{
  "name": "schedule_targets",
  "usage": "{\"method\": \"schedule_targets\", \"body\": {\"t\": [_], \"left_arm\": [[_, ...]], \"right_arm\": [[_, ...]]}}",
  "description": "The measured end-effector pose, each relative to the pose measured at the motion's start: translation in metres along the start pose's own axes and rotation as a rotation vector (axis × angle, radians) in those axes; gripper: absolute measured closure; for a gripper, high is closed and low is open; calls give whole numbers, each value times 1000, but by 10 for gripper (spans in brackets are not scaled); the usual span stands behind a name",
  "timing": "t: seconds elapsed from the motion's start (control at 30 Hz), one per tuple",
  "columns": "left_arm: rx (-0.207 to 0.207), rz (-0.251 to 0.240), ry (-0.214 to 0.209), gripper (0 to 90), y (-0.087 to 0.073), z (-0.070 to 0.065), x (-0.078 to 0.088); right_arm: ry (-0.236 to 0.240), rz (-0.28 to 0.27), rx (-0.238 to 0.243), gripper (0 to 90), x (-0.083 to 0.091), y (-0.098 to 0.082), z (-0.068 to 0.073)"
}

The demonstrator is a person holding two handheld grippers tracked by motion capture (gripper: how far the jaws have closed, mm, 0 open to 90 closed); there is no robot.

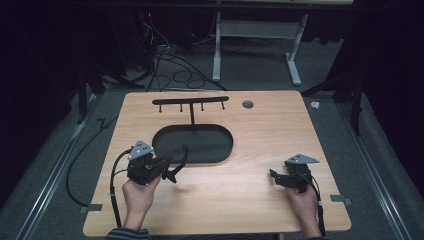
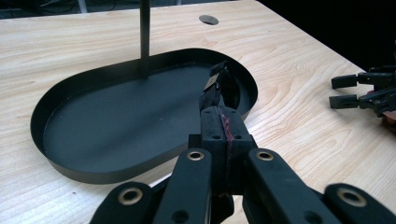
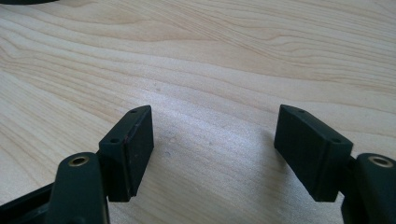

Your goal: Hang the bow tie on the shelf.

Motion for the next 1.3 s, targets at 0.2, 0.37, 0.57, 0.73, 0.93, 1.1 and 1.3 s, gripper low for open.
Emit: {"method": "schedule_targets", "body": {"t": [0.2,0.37,0.57,0.73,0.93,1.1,1.3], "left_arm": [[-10,0,-4,899,7,-1,-1],[-5,-5,-15,899,10,1,-3],[-11,-6,-16,899,16,2,-6],[-22,-3,-17,899,21,2,-6],[-27,-6,-14,899,29,4,-7],[-32,-13,-6,899,36,6,-7],[-33,-18,-4,898,45,9,-9]], "right_arm": [[1,-2,1,294,0,0,0],[1,-1,-1,294,0,0,0],[4,0,-2,295,0,0,-1],[5,1,-4,295,1,0,-1],[5,-3,-6,295,0,0,-1],[6,-1,-5,295,0,0,-1],[5,-2,-5,295,0,0,-1]]}}
Point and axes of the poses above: each handheld gripper's, and its own axes: x roughly backward along the jaws, y roughly out of its top, z roughly to its left, the point moved 1 cm from there along -x, roughly forward along the jaws, and after that the axes turned 5 degrees about y, right-handed, at the moved point
